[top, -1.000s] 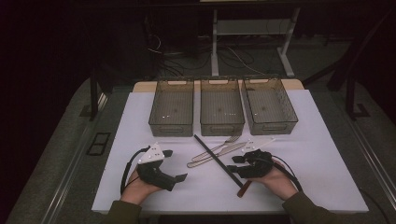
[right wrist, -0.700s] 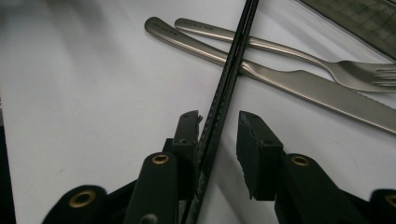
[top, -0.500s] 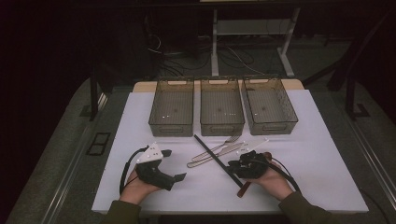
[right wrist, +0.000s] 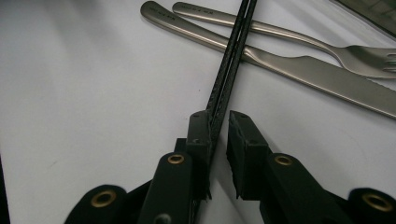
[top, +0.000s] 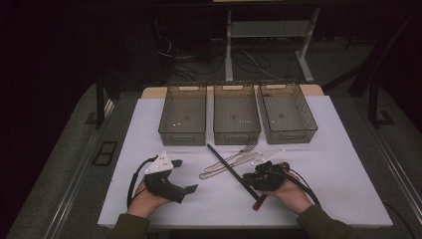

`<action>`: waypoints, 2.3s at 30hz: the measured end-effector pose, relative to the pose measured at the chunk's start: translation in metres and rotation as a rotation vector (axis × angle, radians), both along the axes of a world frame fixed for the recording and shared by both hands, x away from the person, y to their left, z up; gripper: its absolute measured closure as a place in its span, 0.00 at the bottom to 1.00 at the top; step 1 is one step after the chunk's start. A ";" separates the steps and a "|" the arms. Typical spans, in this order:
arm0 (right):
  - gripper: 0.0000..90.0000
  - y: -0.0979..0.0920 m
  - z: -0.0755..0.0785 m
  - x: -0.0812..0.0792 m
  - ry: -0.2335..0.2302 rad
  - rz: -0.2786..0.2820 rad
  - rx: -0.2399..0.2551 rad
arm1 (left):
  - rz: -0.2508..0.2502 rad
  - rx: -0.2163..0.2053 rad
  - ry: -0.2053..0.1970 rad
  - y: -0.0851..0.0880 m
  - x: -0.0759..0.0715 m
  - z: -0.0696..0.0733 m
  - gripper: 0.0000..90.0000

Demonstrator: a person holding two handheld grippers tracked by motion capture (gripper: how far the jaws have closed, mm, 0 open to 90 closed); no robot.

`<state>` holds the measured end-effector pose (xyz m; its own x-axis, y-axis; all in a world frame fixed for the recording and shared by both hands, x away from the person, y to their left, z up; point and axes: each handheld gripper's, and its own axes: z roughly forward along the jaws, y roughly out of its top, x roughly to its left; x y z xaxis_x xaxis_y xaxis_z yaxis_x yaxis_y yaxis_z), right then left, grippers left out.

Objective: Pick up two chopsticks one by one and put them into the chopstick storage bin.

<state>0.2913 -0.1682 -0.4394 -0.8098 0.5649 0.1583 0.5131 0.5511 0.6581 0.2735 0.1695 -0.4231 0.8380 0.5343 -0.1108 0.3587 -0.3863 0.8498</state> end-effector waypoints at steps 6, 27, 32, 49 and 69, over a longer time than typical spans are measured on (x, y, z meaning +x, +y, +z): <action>0.86 0.000 -0.001 0.000 -0.002 -0.010 -0.014 | 0.004 -0.002 0.002 0.000 0.000 0.000 0.00; 0.91 0.002 -0.005 0.001 -0.028 -0.071 -0.058 | 0.007 -0.003 0.004 0.000 -0.001 0.000 0.00; 0.93 0.001 -0.005 0.004 -0.032 -0.080 -0.059 | 0.006 0.000 0.003 0.000 0.000 0.000 0.00; 0.94 -0.009 -0.003 0.007 -0.020 -0.118 -0.018 | 0.004 0.002 -0.001 0.001 0.000 0.000 0.00; 0.94 -0.031 0.017 0.003 -0.034 -0.111 0.074 | -0.006 0.009 -0.007 -0.001 0.001 -0.002 0.00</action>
